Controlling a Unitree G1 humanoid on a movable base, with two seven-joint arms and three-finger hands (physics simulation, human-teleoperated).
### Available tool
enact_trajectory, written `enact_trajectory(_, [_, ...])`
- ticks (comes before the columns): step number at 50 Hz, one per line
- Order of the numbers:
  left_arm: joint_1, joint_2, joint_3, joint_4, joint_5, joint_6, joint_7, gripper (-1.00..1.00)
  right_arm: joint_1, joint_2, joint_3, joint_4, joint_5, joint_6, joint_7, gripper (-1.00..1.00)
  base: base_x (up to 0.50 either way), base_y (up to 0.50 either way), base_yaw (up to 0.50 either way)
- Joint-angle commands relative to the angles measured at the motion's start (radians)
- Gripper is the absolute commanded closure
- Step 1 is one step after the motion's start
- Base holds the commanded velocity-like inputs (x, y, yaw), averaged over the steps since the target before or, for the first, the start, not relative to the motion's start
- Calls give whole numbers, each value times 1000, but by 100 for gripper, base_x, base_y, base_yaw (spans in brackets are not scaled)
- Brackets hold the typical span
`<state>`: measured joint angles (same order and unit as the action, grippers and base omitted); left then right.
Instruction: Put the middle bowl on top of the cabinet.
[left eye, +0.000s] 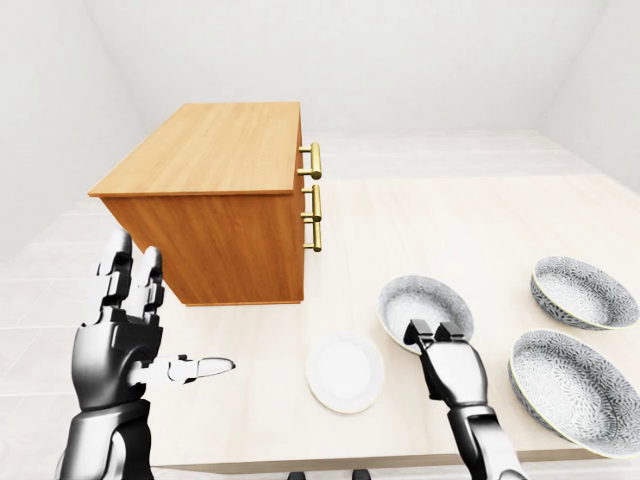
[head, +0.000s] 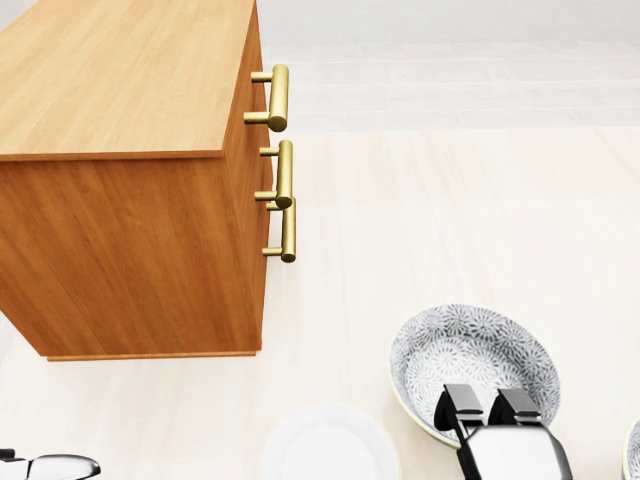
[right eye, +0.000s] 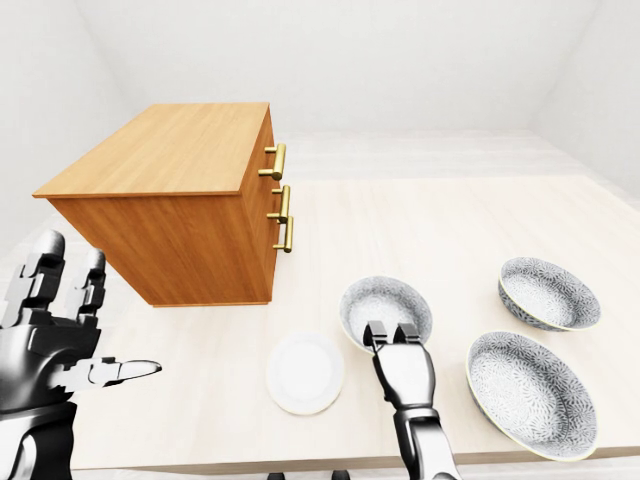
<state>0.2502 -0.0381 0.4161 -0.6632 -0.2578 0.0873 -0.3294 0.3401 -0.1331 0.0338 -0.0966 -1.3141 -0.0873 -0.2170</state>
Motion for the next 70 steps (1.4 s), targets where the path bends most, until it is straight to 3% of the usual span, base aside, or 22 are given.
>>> enact_trajectory(1, [3,-1,-2,3,0,0,0,-100,4,0,-11,-42,-4,0,-4,100,0,0,0])
enact_trajectory(22, [7,0,17,-27,-14,0,-4,-100,15,39,-88,-293,27,0,160,100,0,0,0])
enact_trajectory(32, [11,-5,29,-37,-15,0,-12,-100,-68,64,-123,-377,119,0,324,100,0,0,0])
enact_trajectory(38, [27,-17,22,-48,-3,0,-20,-100,-167,78,-115,-430,169,0,475,100,0,0,0])
enact_trajectory(39, [31,-19,22,-53,-4,0,-23,-100,-240,77,-127,-423,181,18,518,100,0,0,0])
enact_trajectory(42, [33,-21,24,-57,-5,0,-25,-100,-287,67,-126,-419,179,45,538,100,0,0,0])
enact_trajectory(45, [34,-24,24,-56,2,0,-28,-100,-367,66,-116,-434,201,106,631,100,0,0,0])
enact_trajectory(50, [38,-27,29,-70,3,0,-31,-100,-480,53,-111,-429,223,175,731,100,0,0,0])
enact_trajectory(59, [23,-25,21,-5,22,0,-33,-100,-746,-13,-106,-255,200,175,734,100,0,0,0])
enact_trajectory(70, [-7,-3,10,52,27,0,-15,-100,-1042,-45,-98,-137,209,175,818,100,0,0,0])
